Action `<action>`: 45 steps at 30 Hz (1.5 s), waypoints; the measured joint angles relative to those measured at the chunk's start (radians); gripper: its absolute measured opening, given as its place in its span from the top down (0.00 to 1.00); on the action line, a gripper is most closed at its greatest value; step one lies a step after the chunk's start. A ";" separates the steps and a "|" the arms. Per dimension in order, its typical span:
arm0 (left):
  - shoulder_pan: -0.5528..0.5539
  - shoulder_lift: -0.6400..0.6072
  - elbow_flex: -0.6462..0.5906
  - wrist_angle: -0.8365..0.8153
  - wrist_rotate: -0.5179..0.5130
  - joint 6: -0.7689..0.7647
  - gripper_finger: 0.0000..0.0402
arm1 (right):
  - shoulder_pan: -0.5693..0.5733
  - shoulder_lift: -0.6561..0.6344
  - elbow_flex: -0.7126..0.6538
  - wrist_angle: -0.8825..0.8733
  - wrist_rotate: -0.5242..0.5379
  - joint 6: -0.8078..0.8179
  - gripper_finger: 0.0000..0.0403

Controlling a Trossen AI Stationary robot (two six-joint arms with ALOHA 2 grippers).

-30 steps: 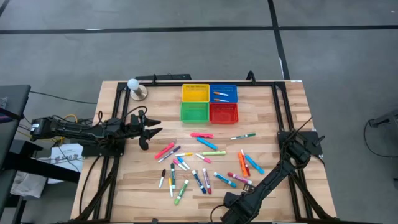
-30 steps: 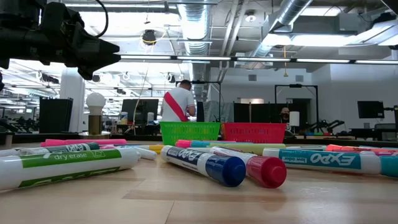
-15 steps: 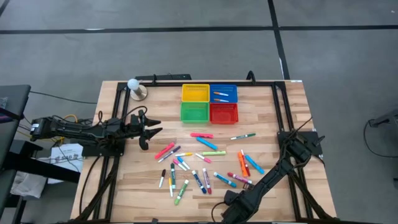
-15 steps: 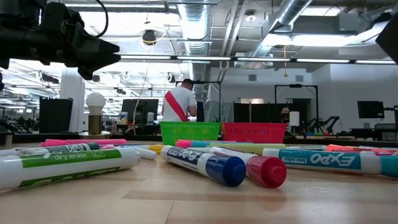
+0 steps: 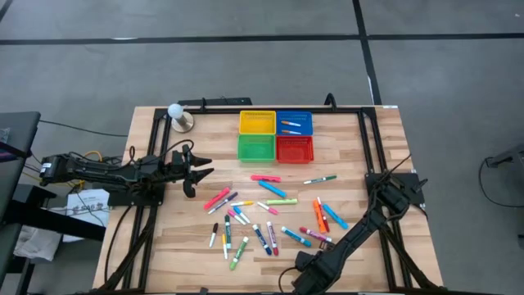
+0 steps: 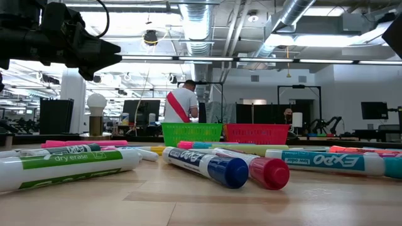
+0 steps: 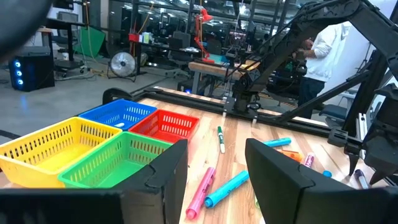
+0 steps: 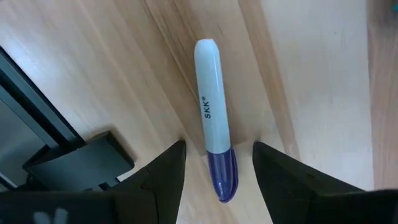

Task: Pick & Place Markers
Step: Put the small violet highlighter pen into the blue bin

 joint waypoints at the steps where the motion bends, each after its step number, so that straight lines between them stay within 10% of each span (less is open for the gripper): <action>1: 0.000 0.000 0.000 0.000 0.000 0.000 0.60 | -0.002 0.000 0.000 0.000 0.000 -0.001 0.58; 21: 0.000 0.000 0.000 0.000 0.000 0.000 0.60 | -0.013 0.000 -0.002 0.007 0.030 -0.001 0.88; 45: 0.000 0.000 0.000 0.000 0.000 0.000 0.60 | -0.021 -0.004 0.047 -0.028 0.023 0.010 0.89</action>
